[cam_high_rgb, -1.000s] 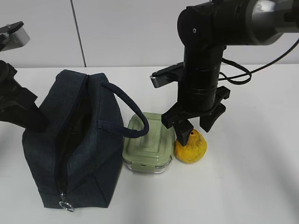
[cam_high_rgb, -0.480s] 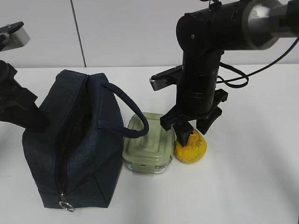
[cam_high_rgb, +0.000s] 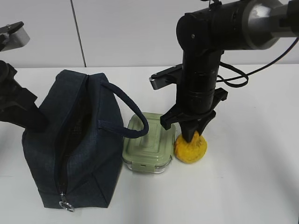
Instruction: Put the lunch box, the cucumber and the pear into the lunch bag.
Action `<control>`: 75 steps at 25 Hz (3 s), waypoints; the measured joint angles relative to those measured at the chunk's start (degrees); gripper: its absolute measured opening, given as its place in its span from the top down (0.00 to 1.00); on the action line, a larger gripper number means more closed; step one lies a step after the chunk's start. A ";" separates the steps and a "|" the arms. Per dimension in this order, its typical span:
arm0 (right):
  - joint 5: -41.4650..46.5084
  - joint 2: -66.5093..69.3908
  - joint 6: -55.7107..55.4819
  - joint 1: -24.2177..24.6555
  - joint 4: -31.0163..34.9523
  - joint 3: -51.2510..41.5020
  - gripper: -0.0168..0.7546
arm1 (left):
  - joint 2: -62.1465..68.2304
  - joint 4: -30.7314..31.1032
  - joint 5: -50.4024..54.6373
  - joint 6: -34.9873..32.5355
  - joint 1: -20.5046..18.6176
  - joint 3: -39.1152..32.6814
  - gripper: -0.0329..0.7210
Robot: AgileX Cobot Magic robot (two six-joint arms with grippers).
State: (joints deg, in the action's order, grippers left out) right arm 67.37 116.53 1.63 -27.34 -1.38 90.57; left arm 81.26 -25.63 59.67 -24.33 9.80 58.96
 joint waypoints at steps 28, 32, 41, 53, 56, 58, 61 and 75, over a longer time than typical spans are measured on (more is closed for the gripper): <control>-8.27 -17.20 6.09 -15.24 9.73 9.90 0.81 | 0.00 0.10 -0.11 0.00 0.00 0.00 0.93; -8.78 -14.65 6.93 -17.47 10.59 9.90 0.81 | 0.00 0.10 -0.16 0.00 0.00 0.00 0.93; -9.53 -6.11 8.26 -18.44 11.14 9.90 0.81 | 0.00 0.20 -0.16 0.00 0.00 0.00 0.93; -12.20 0.27 4.72 -18.44 6.20 9.90 0.61 | 0.00 0.20 -0.16 0.00 0.00 0.00 0.93; -12.41 -0.73 4.83 -18.44 6.67 9.90 0.39 | 0.00 0.20 -0.16 0.00 0.00 0.00 0.93; -12.53 -1.99 4.83 -18.44 6.67 9.90 0.34 | 0.00 0.20 -0.21 0.00 0.00 0.00 0.93; -12.89 -4.97 4.71 -17.91 6.27 8.80 0.34 | 0.00 0.21 -0.21 0.00 0.00 0.00 0.93; -31.59 -23.99 25.35 7.61 46.47 -30.10 0.38 | 0.00 0.26 -0.21 0.00 0.00 0.00 0.93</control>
State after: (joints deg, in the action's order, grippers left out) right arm 35.78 92.54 26.98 -19.73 45.10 60.47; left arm 81.26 -25.37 59.47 -24.33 9.80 58.96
